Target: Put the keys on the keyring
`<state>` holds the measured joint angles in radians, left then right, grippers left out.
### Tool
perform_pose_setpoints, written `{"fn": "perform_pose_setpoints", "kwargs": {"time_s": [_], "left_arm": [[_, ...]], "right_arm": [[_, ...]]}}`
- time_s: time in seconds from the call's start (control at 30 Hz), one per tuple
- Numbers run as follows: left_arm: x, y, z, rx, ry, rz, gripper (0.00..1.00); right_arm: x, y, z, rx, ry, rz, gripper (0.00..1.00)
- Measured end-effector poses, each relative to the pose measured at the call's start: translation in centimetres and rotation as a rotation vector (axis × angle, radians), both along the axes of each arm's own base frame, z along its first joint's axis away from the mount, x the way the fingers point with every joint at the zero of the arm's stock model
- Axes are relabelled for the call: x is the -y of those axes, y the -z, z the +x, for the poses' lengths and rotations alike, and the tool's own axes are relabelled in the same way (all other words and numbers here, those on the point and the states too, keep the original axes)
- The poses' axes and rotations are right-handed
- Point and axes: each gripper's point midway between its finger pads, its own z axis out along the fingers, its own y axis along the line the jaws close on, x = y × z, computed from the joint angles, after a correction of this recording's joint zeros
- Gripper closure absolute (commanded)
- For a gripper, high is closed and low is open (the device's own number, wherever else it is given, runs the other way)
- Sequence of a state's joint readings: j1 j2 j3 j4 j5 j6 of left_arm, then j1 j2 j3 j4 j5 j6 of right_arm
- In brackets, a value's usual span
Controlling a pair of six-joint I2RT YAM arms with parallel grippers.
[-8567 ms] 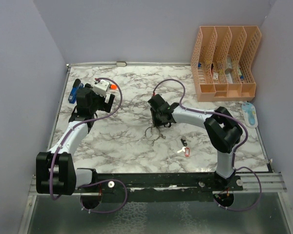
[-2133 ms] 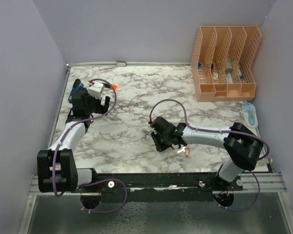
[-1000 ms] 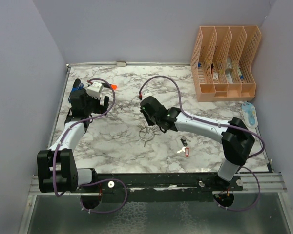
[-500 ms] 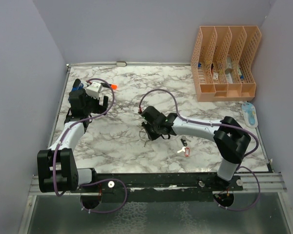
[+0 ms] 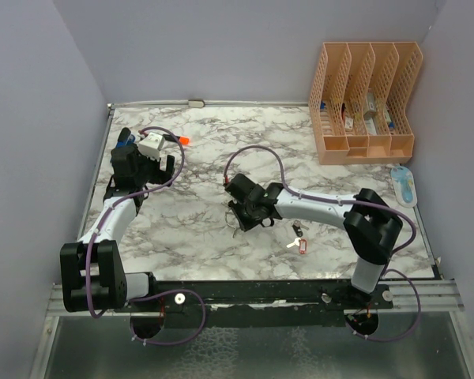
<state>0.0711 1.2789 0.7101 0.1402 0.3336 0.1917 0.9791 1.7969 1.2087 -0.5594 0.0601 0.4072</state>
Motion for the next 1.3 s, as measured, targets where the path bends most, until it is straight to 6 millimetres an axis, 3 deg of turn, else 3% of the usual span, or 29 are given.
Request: {"fn": "perform_pose_setpoints", "kwargs": {"time_s": [0.37, 0.63, 0.77, 1.0, 1.3], "left_arm": [[0.1, 0.0, 0.0, 0.0, 0.004, -0.003, 0.05], [0.1, 0.0, 0.0, 0.0, 0.008, -0.006, 0.05], [0.0, 0.0, 0.0, 0.0, 0.006, -0.009, 0.05], [0.0, 0.0, 0.0, 0.0, 0.006, -0.011, 0.05], [-0.2, 0.0, 0.0, -0.001, 0.002, -0.011, 0.05]], "right_arm": [[-1.0, -1.3, 0.9, -0.023, 0.028, 0.048, 0.82], [-1.5, 0.4, -0.1, -0.079, 0.007, 0.031, 0.83], [-1.6, 0.2, 0.3, 0.012, -0.158, 0.019, 0.83], [0.8, -1.3, 0.6, 0.281, -0.549, -0.016, 0.76], [-0.1, -0.7, 1.7, 0.421, -0.793, -0.049, 0.64]]}}
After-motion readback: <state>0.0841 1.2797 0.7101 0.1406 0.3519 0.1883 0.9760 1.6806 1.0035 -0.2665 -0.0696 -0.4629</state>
